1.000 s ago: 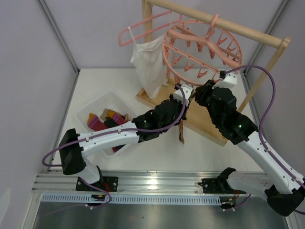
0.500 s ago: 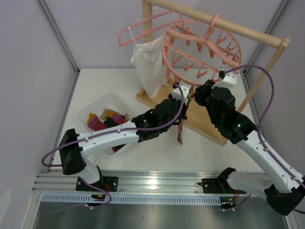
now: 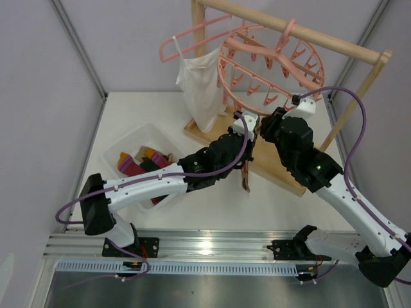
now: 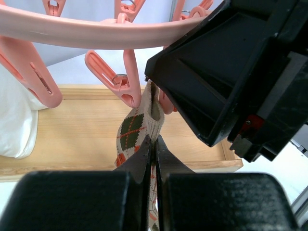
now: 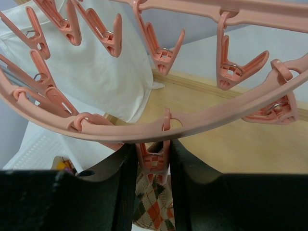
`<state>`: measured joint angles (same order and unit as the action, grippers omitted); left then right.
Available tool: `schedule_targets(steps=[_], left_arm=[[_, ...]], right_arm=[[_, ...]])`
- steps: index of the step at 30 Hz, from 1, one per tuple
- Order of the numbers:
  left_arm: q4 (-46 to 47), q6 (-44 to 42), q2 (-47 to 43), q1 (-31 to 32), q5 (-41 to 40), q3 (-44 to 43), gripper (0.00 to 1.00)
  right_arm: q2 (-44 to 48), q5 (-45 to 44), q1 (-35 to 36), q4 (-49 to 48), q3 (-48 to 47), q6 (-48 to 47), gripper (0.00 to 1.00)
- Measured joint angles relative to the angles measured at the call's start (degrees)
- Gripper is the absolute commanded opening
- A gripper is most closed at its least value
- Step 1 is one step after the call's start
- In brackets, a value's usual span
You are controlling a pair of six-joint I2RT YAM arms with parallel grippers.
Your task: Clip the socks to the hanger
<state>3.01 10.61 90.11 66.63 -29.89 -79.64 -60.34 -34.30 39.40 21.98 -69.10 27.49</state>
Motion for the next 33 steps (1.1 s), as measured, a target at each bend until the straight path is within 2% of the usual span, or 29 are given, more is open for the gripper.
schedule_targets(steps=[33], left_arm=[[-1.0, 1.4, 1.5, 0.4, -0.5, -0.9, 0.01]], right_arm=[[-0.2, -1.3, 1.3, 0.0, -0.5, 1.1, 0.0]])
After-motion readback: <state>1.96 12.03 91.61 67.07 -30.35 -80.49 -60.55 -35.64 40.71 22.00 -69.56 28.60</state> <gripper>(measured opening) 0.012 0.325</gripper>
